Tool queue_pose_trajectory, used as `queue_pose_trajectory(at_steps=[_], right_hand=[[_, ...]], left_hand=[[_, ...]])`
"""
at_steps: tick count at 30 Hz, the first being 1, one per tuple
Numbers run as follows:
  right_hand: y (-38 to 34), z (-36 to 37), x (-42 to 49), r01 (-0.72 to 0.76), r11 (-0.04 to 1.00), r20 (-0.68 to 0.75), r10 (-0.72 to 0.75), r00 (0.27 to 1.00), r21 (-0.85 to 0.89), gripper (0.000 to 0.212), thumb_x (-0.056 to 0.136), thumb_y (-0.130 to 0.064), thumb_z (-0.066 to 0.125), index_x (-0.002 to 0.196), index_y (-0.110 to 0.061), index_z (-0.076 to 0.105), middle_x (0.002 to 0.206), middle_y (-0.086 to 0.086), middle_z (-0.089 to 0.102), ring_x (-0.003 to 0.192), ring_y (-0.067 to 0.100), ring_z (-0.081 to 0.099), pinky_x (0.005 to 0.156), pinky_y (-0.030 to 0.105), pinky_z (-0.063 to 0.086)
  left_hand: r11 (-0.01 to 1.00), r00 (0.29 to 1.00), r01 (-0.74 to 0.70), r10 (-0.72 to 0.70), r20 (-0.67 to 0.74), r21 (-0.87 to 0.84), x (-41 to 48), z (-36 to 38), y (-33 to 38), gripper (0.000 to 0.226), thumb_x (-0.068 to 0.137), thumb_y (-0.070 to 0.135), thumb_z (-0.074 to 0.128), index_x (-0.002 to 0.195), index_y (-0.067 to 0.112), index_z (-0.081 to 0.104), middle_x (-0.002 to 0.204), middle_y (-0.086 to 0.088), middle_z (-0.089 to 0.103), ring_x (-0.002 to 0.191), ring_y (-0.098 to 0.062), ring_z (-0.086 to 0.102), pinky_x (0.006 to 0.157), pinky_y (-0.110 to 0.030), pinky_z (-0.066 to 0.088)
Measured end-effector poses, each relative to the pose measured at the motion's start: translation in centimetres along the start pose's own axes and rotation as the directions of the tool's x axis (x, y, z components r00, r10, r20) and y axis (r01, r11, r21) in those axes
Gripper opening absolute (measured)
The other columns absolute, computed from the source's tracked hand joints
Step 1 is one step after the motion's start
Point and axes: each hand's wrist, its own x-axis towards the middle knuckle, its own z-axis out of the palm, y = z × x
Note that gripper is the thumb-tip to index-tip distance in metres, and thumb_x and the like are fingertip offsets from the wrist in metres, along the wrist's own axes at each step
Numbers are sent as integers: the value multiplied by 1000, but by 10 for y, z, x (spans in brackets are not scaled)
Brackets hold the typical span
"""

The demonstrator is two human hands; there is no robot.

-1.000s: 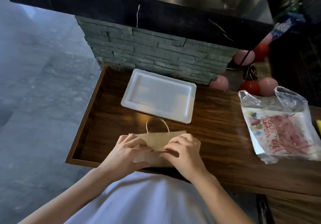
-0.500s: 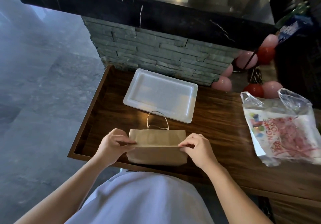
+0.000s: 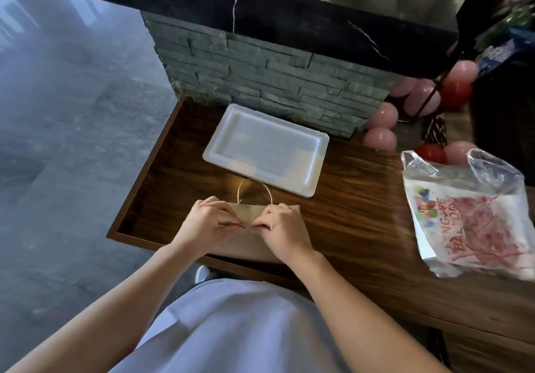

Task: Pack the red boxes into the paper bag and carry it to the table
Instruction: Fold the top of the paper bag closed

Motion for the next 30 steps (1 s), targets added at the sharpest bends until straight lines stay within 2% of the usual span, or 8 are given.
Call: queue_pose_trajectory(at_steps=[6, 10, 14, 17, 19, 24, 27, 30], right_hand=[[37, -9, -16, -102, 994, -21, 103, 994, 33, 8, 73, -27, 78, 82, -27, 78, 83, -11, 70, 82, 12, 58, 75, 34, 52], [43, -5, -23, -135, 983, -47, 141, 989, 122, 9, 73, -22, 80, 80, -26, 78, 80, -13, 66, 80, 10, 52, 73, 29, 52], [59, -3, -33, -298, 919, -82, 329, 941, 259, 15, 74, -20, 80, 84, -31, 78, 102, -8, 50, 100, 7, 40, 86, 19, 41], [68, -5, -39, -431, 798, 105, 430, 897, 421, 20, 76, -19, 79, 88, -35, 77, 122, -8, 44, 111, 5, 36, 95, 22, 34], [66, -5, -39, -483, 694, 216, 441, 871, 534, 26, 76, -18, 79, 91, -39, 76, 126, -11, 44, 113, 3, 38, 96, 21, 33], [65, 2, -36, -451, 481, 240, 437, 867, 752, 22, 70, -16, 82, 87, -30, 79, 122, -17, 56, 110, -3, 53, 95, 17, 43], [64, 2, -30, -430, 407, 224, 462, 858, 806, 15, 68, -21, 82, 78, -33, 80, 105, -32, 61, 98, -11, 56, 80, 6, 45], [62, -5, -18, -390, 327, 198, 490, 849, 861, 15, 72, -13, 80, 71, -28, 78, 107, -5, 69, 99, 11, 63, 84, 20, 49]], left_hand=[[960, 967, 252, -254, -2, -119, -16, -20, -40, 14, 67, 28, 86, 76, 36, 81, 80, 23, 71, 83, 0, 63, 67, -18, 57], [824, 871, 484, -485, 75, -294, -22, -15, -55, 21, 67, 23, 87, 68, 43, 79, 84, 19, 74, 85, 1, 69, 70, -18, 60], [784, 855, 513, -501, 131, -349, -19, -11, -61, 25, 69, 16, 85, 84, 34, 81, 116, 11, 66, 106, -3, 61, 83, -23, 56], [498, 739, 665, -548, 393, -556, -21, -10, -64, 32, 75, 4, 80, 95, 28, 81, 131, 6, 58, 120, -18, 59, 95, -40, 56], [375, 699, 696, -548, 459, -612, -24, -8, -63, 32, 79, 1, 75, 97, 27, 81, 129, 6, 61, 117, -24, 62, 97, -45, 54], [434, 793, 544, -545, 271, -718, -25, -4, -46, 30, 75, -6, 73, 80, 22, 83, 116, -1, 70, 98, -22, 73, 76, -31, 62], [480, 802, 488, -576, 158, -729, -22, -6, -33, 22, 73, 3, 75, 80, 23, 83, 97, -9, 77, 92, -25, 75, 78, -33, 62], [515, 798, 443, -599, 61, -734, -19, -6, -20, 20, 80, 4, 74, 86, 22, 81, 83, 0, 79, 85, -17, 76, 69, -25, 62]])
